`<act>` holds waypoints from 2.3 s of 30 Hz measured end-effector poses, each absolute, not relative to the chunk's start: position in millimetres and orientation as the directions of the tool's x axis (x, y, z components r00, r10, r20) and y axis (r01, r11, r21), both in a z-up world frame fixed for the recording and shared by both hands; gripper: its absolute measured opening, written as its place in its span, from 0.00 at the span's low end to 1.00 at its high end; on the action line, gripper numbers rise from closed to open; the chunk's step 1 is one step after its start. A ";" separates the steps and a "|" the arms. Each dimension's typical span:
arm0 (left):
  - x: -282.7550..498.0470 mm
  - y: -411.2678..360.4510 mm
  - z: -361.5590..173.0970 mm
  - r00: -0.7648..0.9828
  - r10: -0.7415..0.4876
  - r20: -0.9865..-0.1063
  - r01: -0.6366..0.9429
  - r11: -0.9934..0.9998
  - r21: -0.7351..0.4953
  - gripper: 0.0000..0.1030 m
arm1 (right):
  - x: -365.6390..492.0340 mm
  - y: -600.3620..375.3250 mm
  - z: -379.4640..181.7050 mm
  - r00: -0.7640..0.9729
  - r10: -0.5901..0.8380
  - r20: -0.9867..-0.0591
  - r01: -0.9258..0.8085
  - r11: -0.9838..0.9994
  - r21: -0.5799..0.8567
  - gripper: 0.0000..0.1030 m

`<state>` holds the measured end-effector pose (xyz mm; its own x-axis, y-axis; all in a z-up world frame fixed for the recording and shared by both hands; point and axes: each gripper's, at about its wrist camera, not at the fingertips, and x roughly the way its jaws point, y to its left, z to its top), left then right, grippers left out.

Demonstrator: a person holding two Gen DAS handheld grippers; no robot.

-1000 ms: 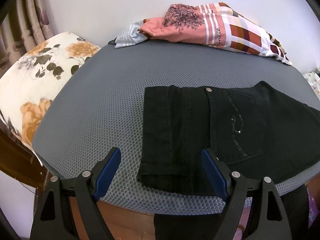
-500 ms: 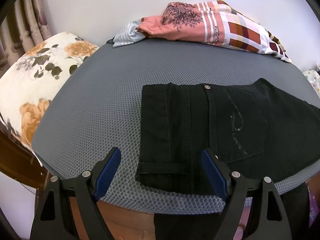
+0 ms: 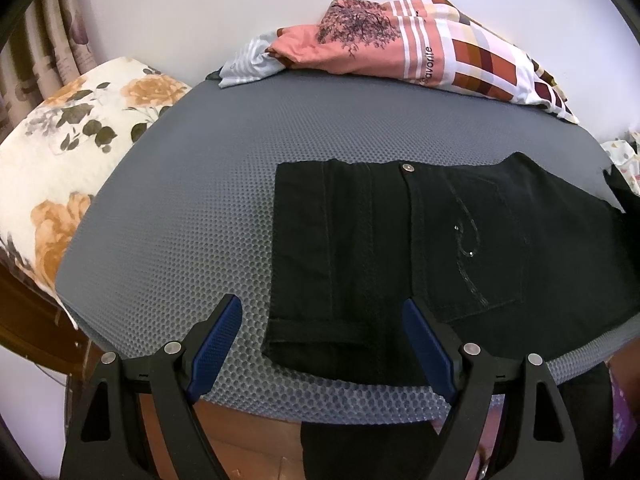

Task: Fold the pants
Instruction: 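Pull the jeans leg hem with the right gripper to straighten it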

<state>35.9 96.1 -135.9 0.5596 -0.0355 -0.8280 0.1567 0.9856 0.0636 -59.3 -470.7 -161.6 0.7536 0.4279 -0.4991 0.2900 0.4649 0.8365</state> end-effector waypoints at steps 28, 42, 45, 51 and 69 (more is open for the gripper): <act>35.4 85.2 -143.7 0.531 -0.035 -0.847 0.203 0.975 0.087 0.80 | -27.2 -355.8 -190.5 0.575 0.638 -0.512 0.201 0.497 0.844 0.09; 35.8 83.5 -147.0 0.519 -0.031 -0.854 0.210 0.973 0.092 0.80 | -22.6 -329.3 -192.6 0.528 0.647 -0.551 0.167 0.557 0.814 0.10; 36.2 83.3 -147.8 0.516 -0.030 -0.856 0.212 0.973 0.094 0.80 | -21.5 -321.8 -192.0 0.514 0.639 -0.573 0.151 0.590 0.793 0.10; 36.5 82.9 -148.6 0.513 -0.029 -0.858 0.214 0.972 0.095 0.80 | -18.9 -309.3 -188.4 0.498 0.621 -0.605 0.114 0.645 0.756 0.10; 36.4 78.5 -152.8 0.509 -0.015 -0.860 0.222 0.968 0.114 0.80 | -19.8 -292.8 -186.1 0.474 0.644 -0.600 0.049 0.662 0.748 0.32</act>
<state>36.4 78.5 -152.8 0.5095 -0.0153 -0.8604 0.2217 0.9684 0.1141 -19.8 -292.8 -186.1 0.4745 0.6437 -0.6004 0.0493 0.6615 0.7483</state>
